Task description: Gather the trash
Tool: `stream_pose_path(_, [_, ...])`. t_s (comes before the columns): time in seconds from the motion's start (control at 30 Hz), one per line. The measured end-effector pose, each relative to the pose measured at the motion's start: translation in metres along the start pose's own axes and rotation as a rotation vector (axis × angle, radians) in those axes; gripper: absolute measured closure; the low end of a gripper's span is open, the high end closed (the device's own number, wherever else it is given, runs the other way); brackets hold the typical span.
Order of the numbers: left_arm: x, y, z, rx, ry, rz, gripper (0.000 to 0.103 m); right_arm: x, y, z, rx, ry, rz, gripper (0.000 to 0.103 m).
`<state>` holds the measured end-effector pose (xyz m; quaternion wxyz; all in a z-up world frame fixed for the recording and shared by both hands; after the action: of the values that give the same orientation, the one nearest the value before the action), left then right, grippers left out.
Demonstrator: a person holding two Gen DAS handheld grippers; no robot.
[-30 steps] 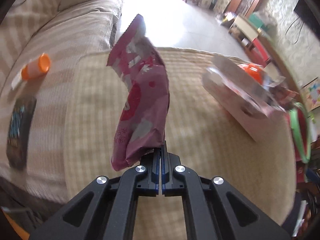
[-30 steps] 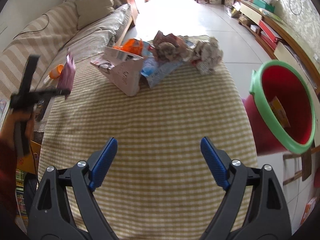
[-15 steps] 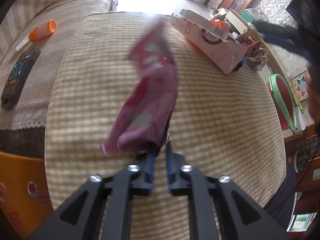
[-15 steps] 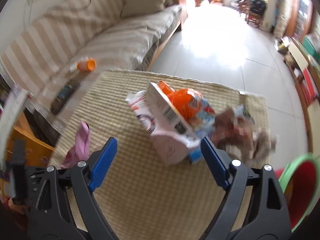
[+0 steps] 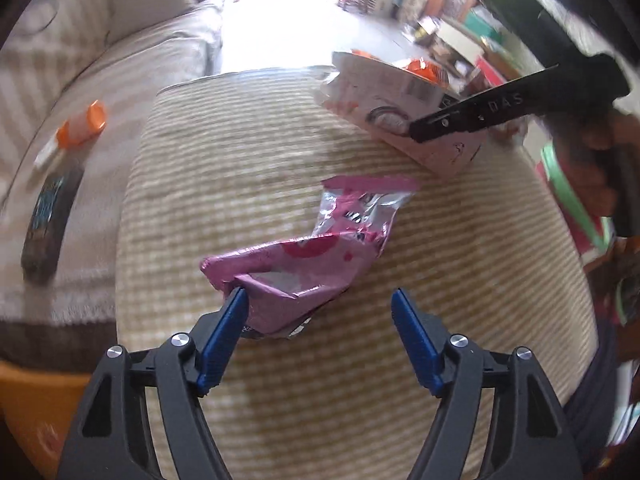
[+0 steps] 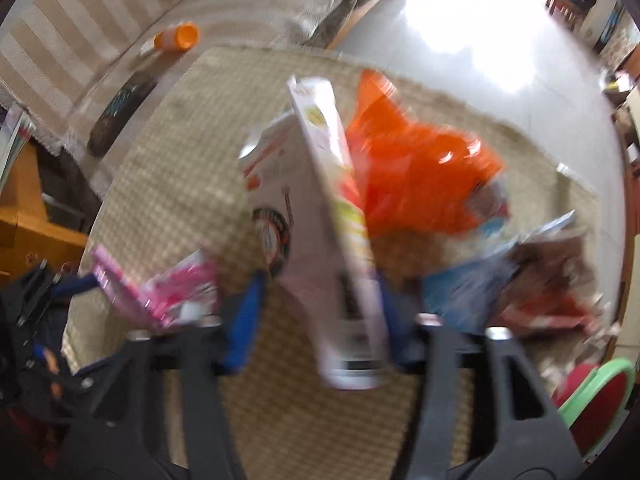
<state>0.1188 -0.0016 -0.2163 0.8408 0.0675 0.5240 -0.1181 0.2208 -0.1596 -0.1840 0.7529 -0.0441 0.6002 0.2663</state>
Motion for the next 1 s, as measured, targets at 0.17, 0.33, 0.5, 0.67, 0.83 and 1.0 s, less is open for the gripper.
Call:
stream_pose_path(0.17, [0.028,0.0,-0.001,0.043,0.059,-0.02,0.05,0.0,0.003,-0.016,0.094,0.021,0.131,0.066])
stream_pose_path(0.33, [0.018,0.022,-0.01,-0.096,0.04,-0.094,0.1,-0.016,0.009,-0.036,0.136,-0.03,0.168,0.066])
stream_pose_path(0.5, [0.0,0.038,-0.025,-0.214,0.006,-0.119,0.101,-0.026,0.027,-0.028,0.052,-0.113,0.077,0.039])
stream_pose_path(0.67, [-0.014,0.051,-0.04,-0.326,-0.022,-0.113,0.101,-0.01,0.057,-0.011,-0.066,-0.111,0.009,0.027])
stream_pose_path(0.83, [-0.02,0.057,-0.049,-0.411,-0.051,-0.112,0.101,0.018,0.078,-0.014,-0.137,-0.069,-0.076,0.024])
stream_pose_path(1.0, [-0.039,0.059,-0.047,-0.43,-0.106,-0.098,0.101,0.017,0.075,-0.027,-0.066,-0.101,-0.115,0.059])
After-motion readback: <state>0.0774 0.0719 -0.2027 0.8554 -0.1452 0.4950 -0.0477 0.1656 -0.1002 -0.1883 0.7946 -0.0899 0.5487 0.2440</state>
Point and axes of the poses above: each gripper's, at about its wrist camera, not at the fingertips, and x roughly the way its jaws point, y to its left, z to its top, the point moved 3 cm from there along x, roughly the way its jaws point, and after that the axes turned 5 degrees about z, right-handed, at the moved point
